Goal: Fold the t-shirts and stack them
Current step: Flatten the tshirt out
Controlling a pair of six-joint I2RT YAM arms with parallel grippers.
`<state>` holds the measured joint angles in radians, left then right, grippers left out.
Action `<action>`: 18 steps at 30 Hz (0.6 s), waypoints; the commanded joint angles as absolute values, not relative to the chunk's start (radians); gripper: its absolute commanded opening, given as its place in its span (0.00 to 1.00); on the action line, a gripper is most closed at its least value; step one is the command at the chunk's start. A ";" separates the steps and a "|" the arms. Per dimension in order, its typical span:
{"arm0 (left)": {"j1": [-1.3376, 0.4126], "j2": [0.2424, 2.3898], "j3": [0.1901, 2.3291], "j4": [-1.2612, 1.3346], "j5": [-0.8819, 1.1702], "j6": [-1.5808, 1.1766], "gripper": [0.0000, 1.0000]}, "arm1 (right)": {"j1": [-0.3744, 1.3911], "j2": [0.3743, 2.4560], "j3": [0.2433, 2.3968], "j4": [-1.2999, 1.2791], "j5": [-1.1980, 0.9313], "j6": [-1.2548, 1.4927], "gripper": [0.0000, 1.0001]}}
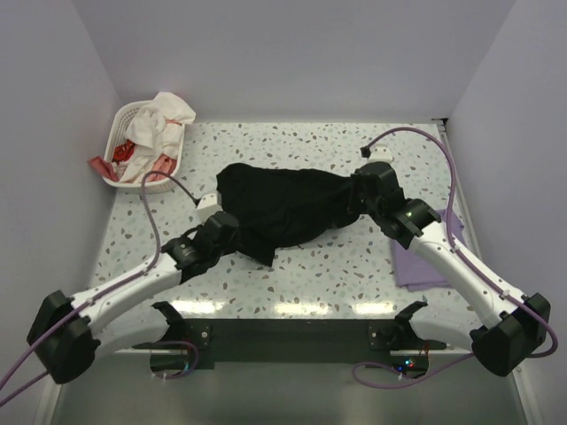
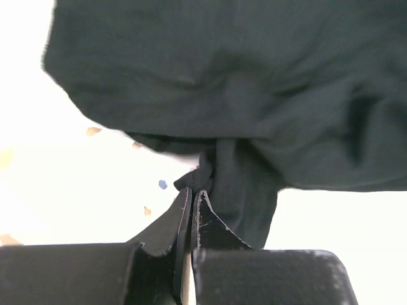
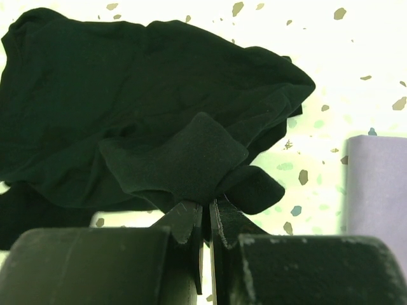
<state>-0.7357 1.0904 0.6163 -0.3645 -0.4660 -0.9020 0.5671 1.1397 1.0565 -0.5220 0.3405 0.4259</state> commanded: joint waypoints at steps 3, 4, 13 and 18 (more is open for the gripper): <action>-0.736 0.786 0.650 -0.667 -0.607 -1.040 0.00 | 0.561 1.106 1.048 -0.495 0.315 0.439 0.05; -0.738 0.746 0.667 -0.702 -0.621 -1.055 0.00 | 0.561 1.092 1.017 -0.497 0.299 0.445 0.05; -0.738 0.473 0.895 -1.012 -0.804 -1.121 0.00 | 0.561 0.963 0.749 -0.470 0.091 0.557 0.13; -0.738 0.465 1.003 -1.098 -0.905 -1.118 0.00 | 0.563 0.931 0.562 -0.387 -0.101 0.646 0.32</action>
